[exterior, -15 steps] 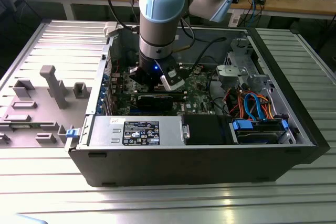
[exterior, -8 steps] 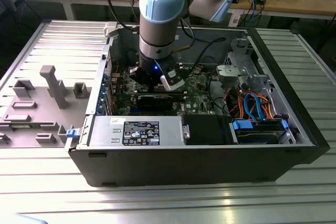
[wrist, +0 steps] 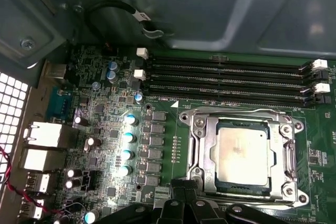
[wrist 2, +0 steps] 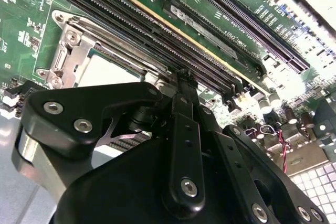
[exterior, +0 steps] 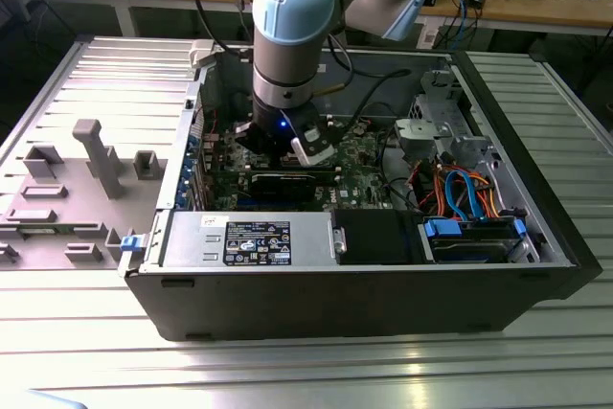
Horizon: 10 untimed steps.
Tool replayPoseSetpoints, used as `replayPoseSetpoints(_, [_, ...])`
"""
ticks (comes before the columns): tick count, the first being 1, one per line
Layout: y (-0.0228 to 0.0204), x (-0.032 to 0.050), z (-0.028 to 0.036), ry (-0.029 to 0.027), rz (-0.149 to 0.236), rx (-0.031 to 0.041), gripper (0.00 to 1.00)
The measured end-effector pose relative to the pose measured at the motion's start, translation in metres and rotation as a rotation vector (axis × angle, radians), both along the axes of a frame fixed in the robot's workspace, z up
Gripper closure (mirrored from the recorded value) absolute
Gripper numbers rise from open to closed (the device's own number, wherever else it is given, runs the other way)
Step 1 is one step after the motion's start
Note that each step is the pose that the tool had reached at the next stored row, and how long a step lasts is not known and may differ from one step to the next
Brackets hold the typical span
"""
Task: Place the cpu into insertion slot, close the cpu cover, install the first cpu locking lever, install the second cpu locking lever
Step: 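Install the second cpu locking lever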
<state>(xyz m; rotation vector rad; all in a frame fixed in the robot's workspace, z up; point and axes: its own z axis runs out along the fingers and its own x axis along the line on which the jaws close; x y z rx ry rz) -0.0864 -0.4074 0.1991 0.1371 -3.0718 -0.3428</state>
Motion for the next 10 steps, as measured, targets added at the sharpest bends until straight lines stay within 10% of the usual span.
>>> replayPoseSetpoints(10, [0.0006,-0.0017,0.0060,0.0002,0.000,-0.0014,0.89])
